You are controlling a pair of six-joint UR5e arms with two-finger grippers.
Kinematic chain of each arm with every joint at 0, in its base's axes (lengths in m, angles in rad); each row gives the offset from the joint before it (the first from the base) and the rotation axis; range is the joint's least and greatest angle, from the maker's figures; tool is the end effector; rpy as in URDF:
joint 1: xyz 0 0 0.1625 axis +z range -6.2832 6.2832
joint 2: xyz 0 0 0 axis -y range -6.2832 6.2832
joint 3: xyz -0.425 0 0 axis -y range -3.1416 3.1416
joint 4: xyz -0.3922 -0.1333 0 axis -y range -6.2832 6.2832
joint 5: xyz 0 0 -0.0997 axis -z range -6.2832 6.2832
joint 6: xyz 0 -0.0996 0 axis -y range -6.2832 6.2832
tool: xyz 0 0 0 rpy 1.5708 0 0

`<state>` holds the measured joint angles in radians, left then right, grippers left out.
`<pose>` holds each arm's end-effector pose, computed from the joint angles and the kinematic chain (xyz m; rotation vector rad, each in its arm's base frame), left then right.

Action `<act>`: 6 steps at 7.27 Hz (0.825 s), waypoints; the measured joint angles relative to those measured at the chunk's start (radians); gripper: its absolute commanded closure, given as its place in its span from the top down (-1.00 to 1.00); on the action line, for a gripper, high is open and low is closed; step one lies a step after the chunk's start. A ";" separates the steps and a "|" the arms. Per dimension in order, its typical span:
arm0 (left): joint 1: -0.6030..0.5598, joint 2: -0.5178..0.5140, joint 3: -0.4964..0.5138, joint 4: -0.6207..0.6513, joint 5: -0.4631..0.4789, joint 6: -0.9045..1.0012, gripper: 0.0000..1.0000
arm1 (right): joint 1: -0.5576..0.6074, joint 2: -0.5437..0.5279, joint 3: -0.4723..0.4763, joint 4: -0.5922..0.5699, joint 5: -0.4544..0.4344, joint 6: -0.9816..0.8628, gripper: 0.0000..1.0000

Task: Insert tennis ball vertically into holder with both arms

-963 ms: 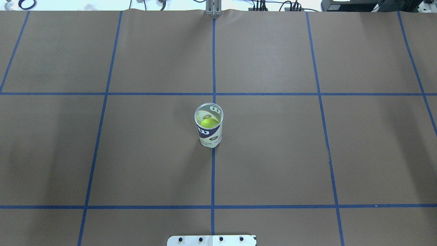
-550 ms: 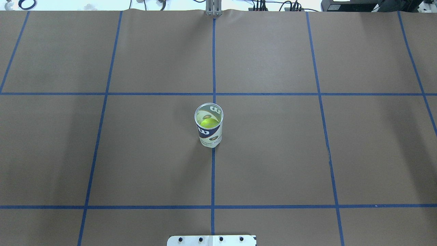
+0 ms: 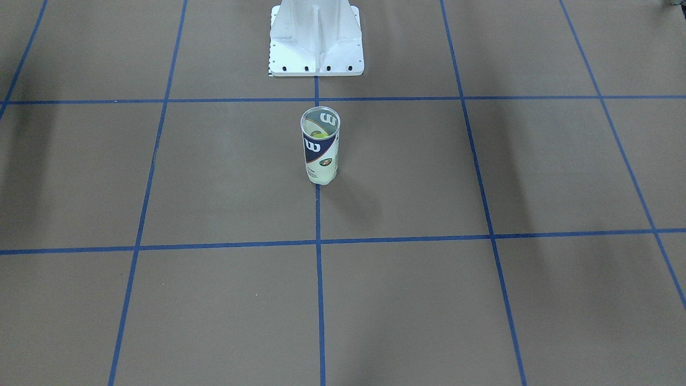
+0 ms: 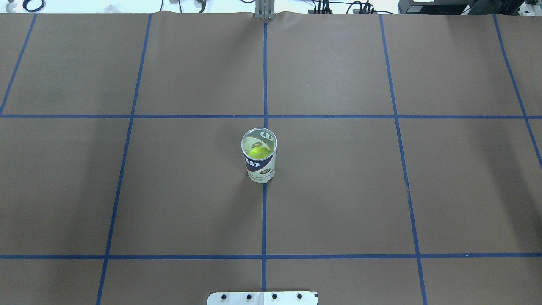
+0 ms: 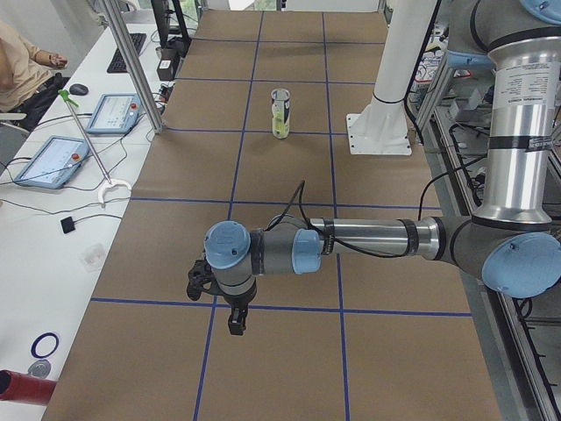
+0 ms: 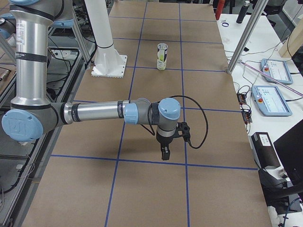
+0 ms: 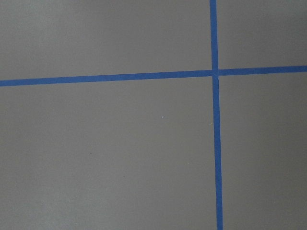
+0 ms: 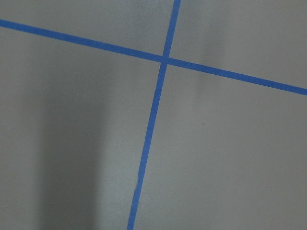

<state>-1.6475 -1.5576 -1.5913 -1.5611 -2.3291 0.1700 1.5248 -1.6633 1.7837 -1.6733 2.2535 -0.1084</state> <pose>-0.1019 -0.4797 0.6571 0.0911 0.7531 0.0879 0.0496 -0.4539 0.6141 0.0385 -0.6825 -0.1545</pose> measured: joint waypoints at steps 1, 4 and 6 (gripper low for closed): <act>0.000 0.005 -0.002 -0.052 -0.001 0.000 0.99 | 0.000 0.003 0.000 0.000 0.001 0.009 0.99; 0.001 0.006 -0.005 -0.090 -0.003 0.001 0.99 | 0.000 0.004 0.000 0.000 0.001 0.014 0.99; 0.002 0.006 -0.006 -0.094 -0.004 0.002 0.99 | 0.000 0.004 0.000 0.000 0.000 0.013 0.99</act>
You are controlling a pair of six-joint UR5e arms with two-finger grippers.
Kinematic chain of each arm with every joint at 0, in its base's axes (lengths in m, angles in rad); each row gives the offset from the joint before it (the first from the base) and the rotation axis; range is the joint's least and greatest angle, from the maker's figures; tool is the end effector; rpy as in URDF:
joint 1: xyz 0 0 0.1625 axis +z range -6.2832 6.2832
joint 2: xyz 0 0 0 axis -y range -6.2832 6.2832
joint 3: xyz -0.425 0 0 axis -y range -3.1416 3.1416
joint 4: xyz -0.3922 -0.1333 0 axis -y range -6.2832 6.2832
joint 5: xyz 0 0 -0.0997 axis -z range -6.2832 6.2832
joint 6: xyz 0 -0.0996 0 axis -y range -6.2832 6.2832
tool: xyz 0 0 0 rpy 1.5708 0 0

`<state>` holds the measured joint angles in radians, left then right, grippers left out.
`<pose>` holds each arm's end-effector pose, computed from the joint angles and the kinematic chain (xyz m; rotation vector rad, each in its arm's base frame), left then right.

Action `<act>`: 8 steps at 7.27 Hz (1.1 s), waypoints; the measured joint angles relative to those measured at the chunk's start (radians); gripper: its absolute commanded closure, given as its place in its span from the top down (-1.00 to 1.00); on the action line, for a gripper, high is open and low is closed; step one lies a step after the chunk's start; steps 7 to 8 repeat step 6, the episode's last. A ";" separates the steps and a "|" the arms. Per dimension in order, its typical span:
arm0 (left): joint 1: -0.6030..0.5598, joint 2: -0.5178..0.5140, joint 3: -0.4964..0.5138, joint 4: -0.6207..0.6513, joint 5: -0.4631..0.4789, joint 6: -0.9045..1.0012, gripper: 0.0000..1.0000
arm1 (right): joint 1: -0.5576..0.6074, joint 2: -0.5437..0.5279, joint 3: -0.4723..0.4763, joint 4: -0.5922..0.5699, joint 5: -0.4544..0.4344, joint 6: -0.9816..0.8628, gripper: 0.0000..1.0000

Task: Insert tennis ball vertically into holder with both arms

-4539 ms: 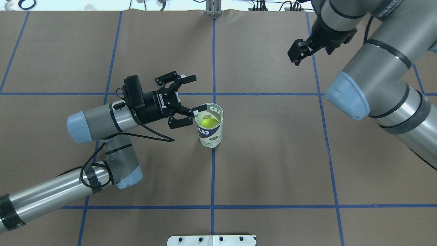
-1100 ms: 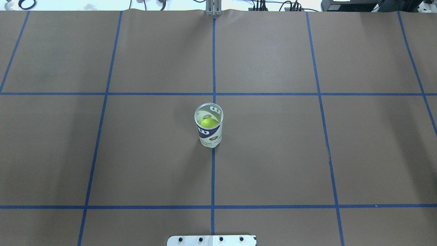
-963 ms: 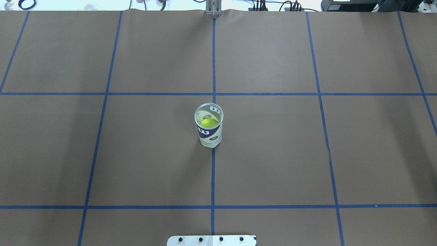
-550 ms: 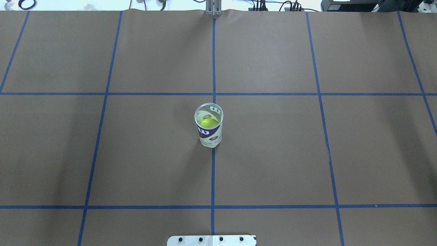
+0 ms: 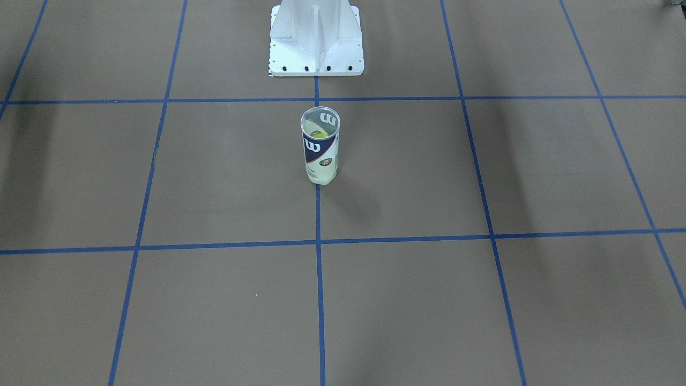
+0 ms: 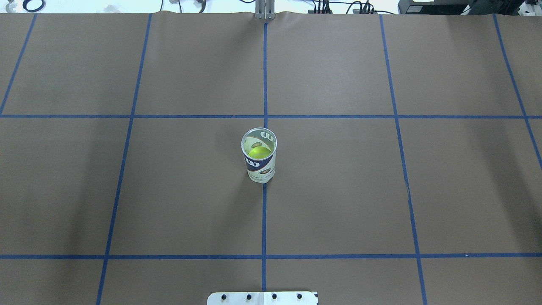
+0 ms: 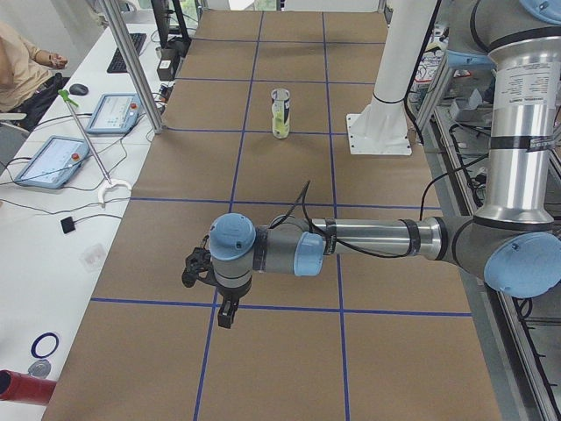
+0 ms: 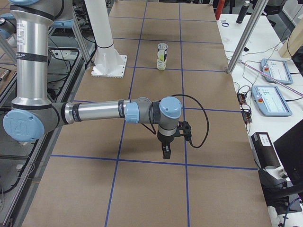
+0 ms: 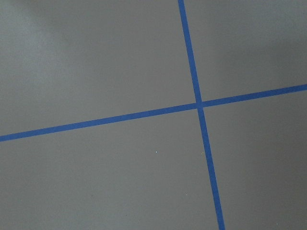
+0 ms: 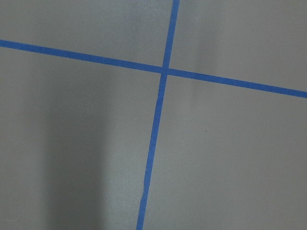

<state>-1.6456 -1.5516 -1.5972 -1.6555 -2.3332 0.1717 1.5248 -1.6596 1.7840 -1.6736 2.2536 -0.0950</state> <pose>-0.1009 -0.4837 0.6472 0.1805 0.7458 0.1271 0.0496 -0.4556 0.6123 0.0375 -0.6827 -0.1428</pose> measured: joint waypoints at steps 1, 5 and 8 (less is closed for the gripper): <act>0.001 0.001 0.001 -0.001 0.000 0.000 0.99 | 0.000 0.000 0.000 0.000 0.000 0.000 0.99; 0.001 0.003 0.007 -0.003 0.001 -0.001 0.99 | -0.001 -0.002 -0.001 0.000 0.000 0.001 0.99; 0.001 0.003 0.009 -0.003 0.002 -0.002 0.99 | -0.001 -0.002 -0.001 0.000 0.000 0.001 0.99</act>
